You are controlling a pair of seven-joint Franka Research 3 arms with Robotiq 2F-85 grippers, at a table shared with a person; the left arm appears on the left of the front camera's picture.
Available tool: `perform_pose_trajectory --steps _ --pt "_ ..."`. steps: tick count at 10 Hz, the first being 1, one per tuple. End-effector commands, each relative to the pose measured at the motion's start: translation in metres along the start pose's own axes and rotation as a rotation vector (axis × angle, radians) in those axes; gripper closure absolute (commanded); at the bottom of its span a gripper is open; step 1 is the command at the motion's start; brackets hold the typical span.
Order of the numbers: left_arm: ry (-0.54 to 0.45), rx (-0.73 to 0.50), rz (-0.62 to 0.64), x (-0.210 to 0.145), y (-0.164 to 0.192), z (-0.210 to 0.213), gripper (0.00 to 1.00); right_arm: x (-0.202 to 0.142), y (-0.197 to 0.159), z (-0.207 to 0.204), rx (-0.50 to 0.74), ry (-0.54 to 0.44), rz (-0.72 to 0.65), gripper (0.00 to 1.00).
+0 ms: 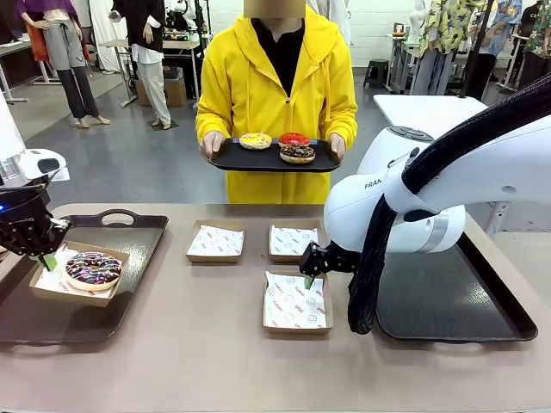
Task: Individually package the donuts and arrange them on the tray.
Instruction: Place the picked Paper togo box on the Handle tray while simultaneously picking up another Paper togo box from the table with the other hand.
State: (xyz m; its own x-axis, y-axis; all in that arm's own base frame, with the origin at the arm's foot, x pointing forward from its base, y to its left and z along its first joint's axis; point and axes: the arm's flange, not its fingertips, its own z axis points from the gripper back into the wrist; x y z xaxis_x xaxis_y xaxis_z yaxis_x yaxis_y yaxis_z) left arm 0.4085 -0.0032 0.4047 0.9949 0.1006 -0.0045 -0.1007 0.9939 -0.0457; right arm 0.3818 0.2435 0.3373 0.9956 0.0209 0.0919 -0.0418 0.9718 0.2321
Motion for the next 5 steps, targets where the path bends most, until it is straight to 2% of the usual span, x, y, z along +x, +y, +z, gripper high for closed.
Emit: perform_pose_trajectory --steps 1,3,5 --pt "0.000 0.000 0.000 0.000 0.000 0.000 0.99 -0.004 0.003 0.001 -0.055 -0.010 -0.034 0.00" --pt "-0.038 -0.030 0.018 -0.002 0.005 -0.010 0.99 -0.011 0.013 -0.005 -0.157 -0.036 -0.082 0.00" --pt "-0.093 -0.037 -0.001 -0.010 0.006 -0.015 0.99 -0.014 0.018 -0.012 -0.188 -0.048 -0.109 0.00"
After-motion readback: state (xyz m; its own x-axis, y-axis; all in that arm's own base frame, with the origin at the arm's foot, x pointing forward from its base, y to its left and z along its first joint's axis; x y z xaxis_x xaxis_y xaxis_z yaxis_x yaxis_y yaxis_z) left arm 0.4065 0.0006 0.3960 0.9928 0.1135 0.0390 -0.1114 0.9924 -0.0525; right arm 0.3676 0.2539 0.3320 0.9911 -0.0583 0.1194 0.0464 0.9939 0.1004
